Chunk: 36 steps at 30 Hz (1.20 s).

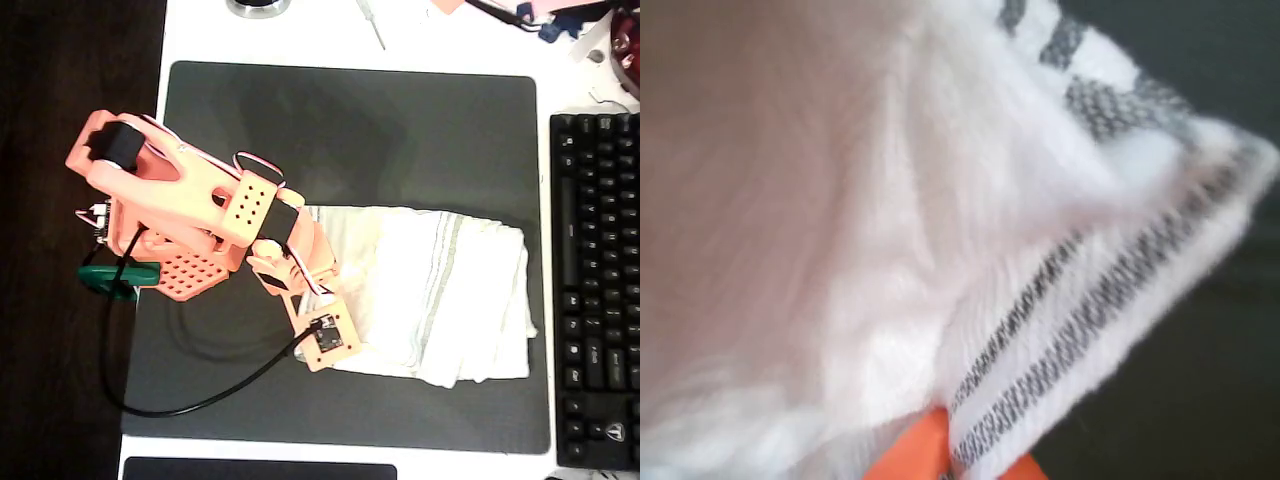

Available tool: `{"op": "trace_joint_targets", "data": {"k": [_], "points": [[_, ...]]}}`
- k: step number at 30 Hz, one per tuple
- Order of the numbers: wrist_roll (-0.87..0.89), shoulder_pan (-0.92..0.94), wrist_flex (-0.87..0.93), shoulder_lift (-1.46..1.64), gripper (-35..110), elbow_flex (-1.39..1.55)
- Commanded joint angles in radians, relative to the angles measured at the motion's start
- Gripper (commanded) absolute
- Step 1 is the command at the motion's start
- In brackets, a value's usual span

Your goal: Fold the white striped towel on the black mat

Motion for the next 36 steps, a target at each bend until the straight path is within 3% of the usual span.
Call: {"op": "trace_joint_targets", "data": {"k": [1, 11, 18, 26, 36], "points": [[-0.02, 0.014, 0.143, 0.094, 0, -0.084], [-0.078, 0.057, 0.522, 0.164, 0, -0.451], [-0.104, 0.091, 0.692, 0.158, 0, -0.649], [-0.175, 0.158, 0.689, 0.161, 0, -0.689], [0.012, -0.009, 0.598, -0.066, 0, -0.841]]}}
